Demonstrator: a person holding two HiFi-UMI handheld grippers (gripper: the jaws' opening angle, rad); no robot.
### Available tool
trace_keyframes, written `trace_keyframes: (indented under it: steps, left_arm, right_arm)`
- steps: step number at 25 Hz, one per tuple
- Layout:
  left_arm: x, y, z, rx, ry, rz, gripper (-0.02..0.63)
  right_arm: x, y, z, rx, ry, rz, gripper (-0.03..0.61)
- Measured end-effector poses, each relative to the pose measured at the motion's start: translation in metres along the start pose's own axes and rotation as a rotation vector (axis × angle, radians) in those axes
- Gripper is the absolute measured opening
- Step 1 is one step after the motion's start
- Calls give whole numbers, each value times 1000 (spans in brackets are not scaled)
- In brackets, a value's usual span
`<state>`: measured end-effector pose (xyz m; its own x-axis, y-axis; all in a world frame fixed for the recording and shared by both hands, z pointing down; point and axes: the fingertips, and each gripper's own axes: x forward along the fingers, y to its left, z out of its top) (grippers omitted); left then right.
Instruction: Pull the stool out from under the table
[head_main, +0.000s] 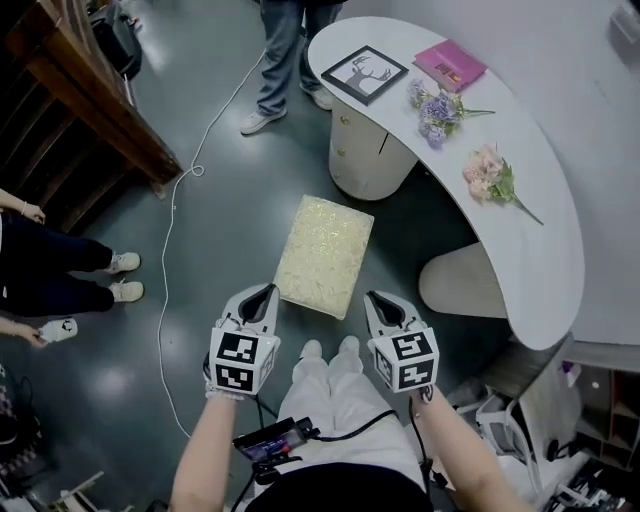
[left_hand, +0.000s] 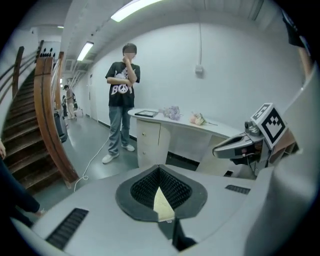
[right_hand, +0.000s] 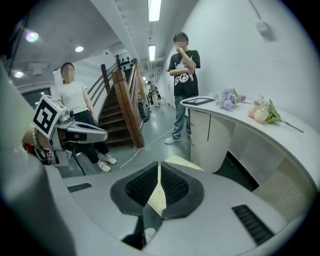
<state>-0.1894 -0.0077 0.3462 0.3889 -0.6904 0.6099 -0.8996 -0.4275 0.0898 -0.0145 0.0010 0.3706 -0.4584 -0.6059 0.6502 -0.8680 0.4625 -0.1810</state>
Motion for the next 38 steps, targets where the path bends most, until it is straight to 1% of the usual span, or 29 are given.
trace_keyframes:
  steps: [4, 8, 10, 14, 19, 23, 27, 30, 34, 38]
  left_arm:
    - [-32, -12, 55, 64, -92, -9, 17]
    - [-59, -25, 107, 87, -196, -26, 16]
    - [-70, -32, 124, 98, -232, -28, 17]
    - [-91, -48, 145, 107, -274, -38, 16]
    - [-112, -59, 156, 139, -291, -49, 17]
    - [-124, -64, 160, 150, -298, -41, 17]
    - [-127, -69, 158, 190, -285, -47, 17]
    - [-127, -71, 157, 183, -283, -55, 17]
    - [-127, -69, 156, 172, -290, -54, 17]
    - [-127, -66, 155, 156, -291, -48, 17]
  right_arm:
    - [-33, 5, 41, -15, -85, 0, 44]
    - [-66, 11, 78, -65, -165, -1, 43]
    - [-81, 17, 92, -96, -193, 8, 43]
    - [-110, 28, 114, -136, -246, 19, 43]
    - [-132, 32, 136, -143, -305, 10, 44]
    - [-141, 36, 142, -152, -324, 21, 43]
    - [-145, 40, 143, -152, -333, 36, 43]
    - [-147, 41, 142, -158, -335, 37, 43]
    - [-143, 43, 138, -191, -326, 26, 43]
    - [-141, 44, 137, -181, -320, 25, 43]
